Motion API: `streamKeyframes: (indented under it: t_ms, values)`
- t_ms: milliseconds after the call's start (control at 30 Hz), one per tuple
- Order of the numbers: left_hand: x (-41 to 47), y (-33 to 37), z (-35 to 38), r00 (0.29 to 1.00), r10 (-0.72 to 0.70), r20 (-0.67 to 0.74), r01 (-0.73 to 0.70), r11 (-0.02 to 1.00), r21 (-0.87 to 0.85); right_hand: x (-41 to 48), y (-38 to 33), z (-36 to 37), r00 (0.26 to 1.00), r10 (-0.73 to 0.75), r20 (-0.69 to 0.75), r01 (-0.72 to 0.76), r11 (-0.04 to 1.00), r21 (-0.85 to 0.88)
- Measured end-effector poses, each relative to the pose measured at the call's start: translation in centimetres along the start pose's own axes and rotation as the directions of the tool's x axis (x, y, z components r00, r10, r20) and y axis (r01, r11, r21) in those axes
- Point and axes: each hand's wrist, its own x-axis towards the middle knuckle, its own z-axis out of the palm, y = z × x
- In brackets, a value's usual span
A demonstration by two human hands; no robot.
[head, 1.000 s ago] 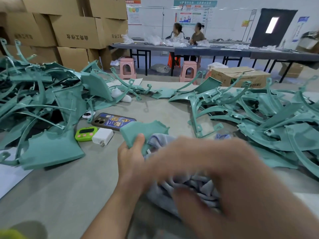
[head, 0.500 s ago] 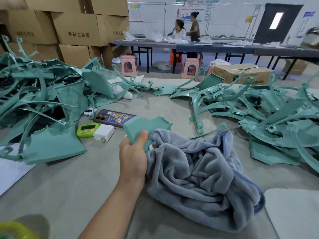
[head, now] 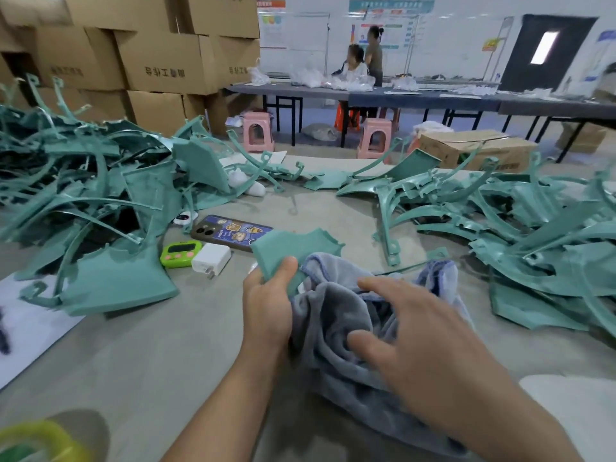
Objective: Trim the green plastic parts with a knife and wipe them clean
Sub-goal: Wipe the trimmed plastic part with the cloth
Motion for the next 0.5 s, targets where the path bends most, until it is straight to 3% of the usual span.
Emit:
streamKeyframes:
  t_ms: [100,167,267,400,500]
  values:
    - [-0.2,0.1,0.1,0.999,-0.025,0.026,0.026,0.998,-0.050,2.3,-1.9,4.1,0.988,-0.045,0.147,0.034,0.996,0.080]
    - [0.0,0.2,0.0,0.997,-0.066,0.031,0.069,0.993,-0.096,3.8,-2.3,5.7,0.998,-0.001,0.062,-0.014,0.974,0.228]
    - [0.3,0.4,0.1,0.996,-0.085,0.017,0.087,0.990,-0.115,5.6,-1.6,6.9,0.996,0.070,-0.046,-0.054,0.956,0.290]
    - [0.1,1.1,0.2,0.999,-0.038,-0.012,0.037,0.995,-0.094,6.1,-3.2,7.4,0.992,-0.048,-0.118,0.098,0.879,0.467]
    - [0.0,1.1,0.1,1.000,-0.028,-0.009,0.027,0.996,-0.086,6.2,-3.9,7.9,0.988,-0.040,-0.152,0.103,0.897,0.430]
